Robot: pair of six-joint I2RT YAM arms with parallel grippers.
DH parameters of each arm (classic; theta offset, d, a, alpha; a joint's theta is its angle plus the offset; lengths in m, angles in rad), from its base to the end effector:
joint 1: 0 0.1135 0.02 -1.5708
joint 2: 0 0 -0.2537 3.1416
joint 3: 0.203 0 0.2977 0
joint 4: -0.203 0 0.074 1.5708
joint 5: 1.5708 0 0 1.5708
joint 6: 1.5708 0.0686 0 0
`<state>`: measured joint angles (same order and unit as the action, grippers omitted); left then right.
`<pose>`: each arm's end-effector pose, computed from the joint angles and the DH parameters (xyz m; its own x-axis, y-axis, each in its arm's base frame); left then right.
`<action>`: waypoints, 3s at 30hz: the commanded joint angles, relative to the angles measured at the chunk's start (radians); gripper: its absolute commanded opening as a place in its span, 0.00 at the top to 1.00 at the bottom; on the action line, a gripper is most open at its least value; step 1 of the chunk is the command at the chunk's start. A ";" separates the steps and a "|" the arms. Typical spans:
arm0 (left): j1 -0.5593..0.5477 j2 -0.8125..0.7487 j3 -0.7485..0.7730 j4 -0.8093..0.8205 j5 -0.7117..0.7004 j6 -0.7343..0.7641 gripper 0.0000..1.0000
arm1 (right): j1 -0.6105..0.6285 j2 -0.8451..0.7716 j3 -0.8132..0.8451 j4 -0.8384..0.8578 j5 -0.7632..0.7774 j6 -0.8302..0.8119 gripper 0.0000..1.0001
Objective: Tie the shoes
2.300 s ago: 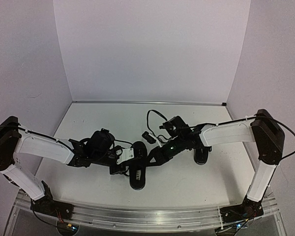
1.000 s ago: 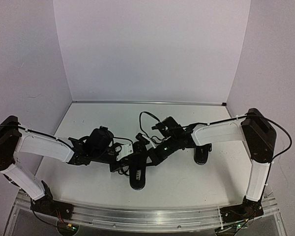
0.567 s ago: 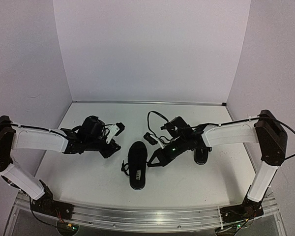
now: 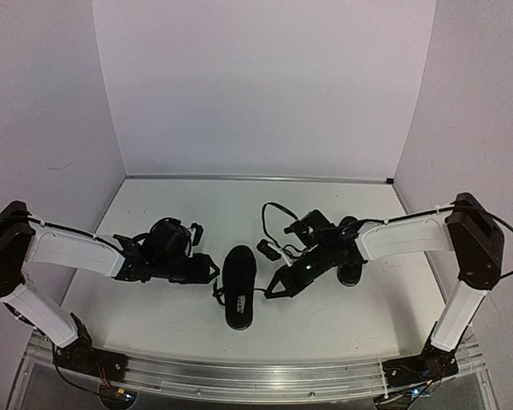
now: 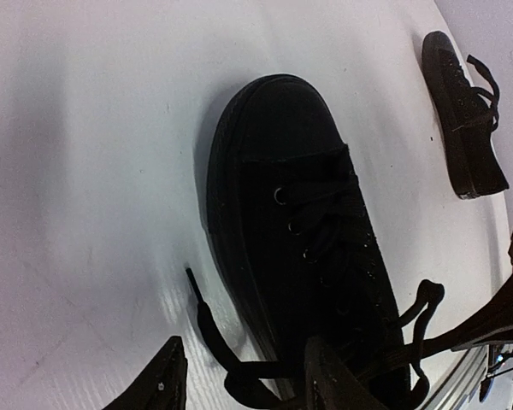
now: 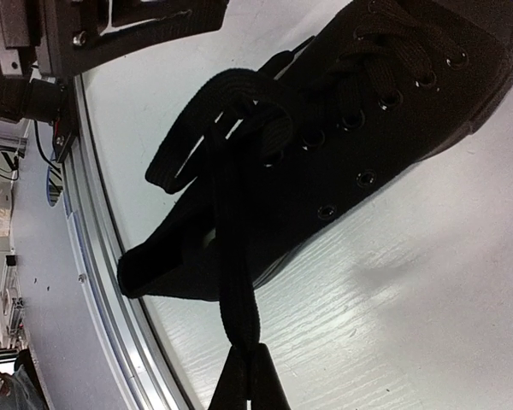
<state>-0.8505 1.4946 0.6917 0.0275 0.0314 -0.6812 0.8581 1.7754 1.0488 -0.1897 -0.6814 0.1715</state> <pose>0.2281 -0.2631 0.0986 -0.8411 0.0042 -0.5409 0.3043 0.8304 -0.4668 0.2333 0.3361 0.1121 -0.6542 -0.5543 -0.5145 -0.7375 0.3170 0.5963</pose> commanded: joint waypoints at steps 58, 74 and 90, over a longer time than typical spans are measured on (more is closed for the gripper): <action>0.260 -0.230 0.069 -0.450 -0.516 -0.167 1.00 | -0.261 -0.447 -0.360 -0.299 0.428 0.301 1.00; 0.279 -0.228 -0.057 -0.450 -0.477 -0.257 1.00 | -0.296 -0.533 -0.452 -0.348 0.717 0.628 1.00; 0.375 -0.133 -0.059 -0.380 -0.350 -0.151 1.00 | -0.311 -0.395 -0.401 -0.291 0.689 0.480 1.00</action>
<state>-0.4897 1.3441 0.6075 -0.3644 -0.3085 -0.8822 0.5634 1.3485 0.6155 -0.4535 -0.0471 0.7016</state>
